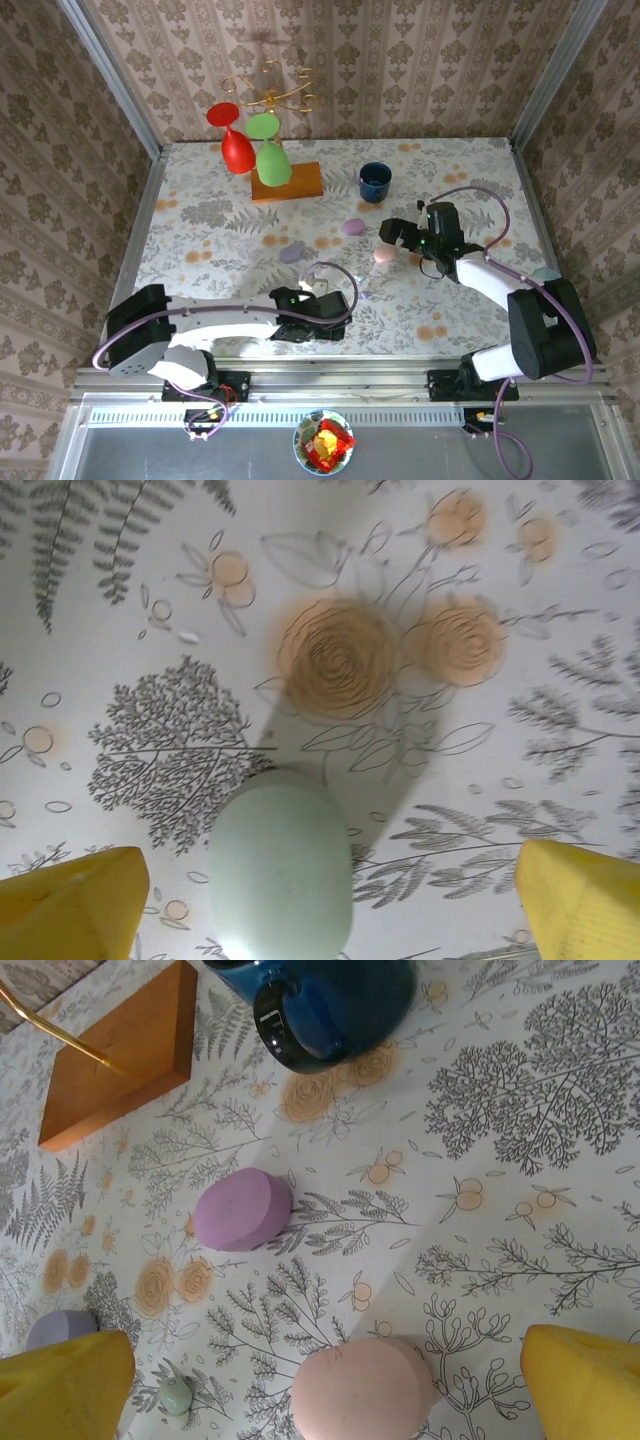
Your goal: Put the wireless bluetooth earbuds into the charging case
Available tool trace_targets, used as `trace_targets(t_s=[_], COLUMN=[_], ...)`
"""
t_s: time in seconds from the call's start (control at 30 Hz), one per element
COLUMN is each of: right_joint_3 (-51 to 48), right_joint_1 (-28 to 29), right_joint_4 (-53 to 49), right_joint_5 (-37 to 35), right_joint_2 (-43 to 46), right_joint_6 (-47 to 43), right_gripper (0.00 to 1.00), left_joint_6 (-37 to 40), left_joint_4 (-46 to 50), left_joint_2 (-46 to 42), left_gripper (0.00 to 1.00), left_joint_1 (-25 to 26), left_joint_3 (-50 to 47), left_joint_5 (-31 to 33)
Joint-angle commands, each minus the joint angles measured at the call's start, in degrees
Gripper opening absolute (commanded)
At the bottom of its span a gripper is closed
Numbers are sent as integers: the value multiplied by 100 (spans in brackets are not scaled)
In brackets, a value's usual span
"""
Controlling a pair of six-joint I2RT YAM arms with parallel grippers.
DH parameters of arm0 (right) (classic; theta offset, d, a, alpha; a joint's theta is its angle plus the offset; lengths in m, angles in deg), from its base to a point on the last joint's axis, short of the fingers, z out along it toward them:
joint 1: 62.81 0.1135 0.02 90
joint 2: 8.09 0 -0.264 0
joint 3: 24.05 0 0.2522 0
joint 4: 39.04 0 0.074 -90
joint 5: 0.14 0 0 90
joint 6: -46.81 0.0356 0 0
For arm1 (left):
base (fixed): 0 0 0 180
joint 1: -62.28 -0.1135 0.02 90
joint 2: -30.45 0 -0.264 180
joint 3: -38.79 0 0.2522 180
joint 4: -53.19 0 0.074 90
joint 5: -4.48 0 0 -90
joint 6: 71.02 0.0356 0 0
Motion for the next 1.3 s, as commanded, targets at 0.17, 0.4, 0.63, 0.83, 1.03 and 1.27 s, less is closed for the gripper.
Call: trace_targets(t_s=[0.17,0.4,0.63,0.83,1.03,1.27], right_joint_3=[13,-57,-141,-338,-372,-335], right_joint_1=[-31,-26,-31,-31,-29,-30], right_joint_4=[-44,-113,20,345,384,323], right_joint_5=[-316,-615,-764,-813,-778,-716], right_joint_2=[132,278,321,526,622,502], right_joint_6=[-47,-47,-48,57,-2,-17], right_gripper=[100,100,100,100,100,100], left_joint_6=[-313,-368,-452,-464,-495,-252], left_joint_4=[177,65,47,47,12,-283], left_joint_2=[322,441,475,518,515,450], left_gripper=[82,68,58,52,49,60], left_joint_1=[24,26,16,1,-58,-180], left_joint_3=[84,3,-77,-83,-133,-153], left_joint_5=[-514,-681,-837,-837,-837,-828])
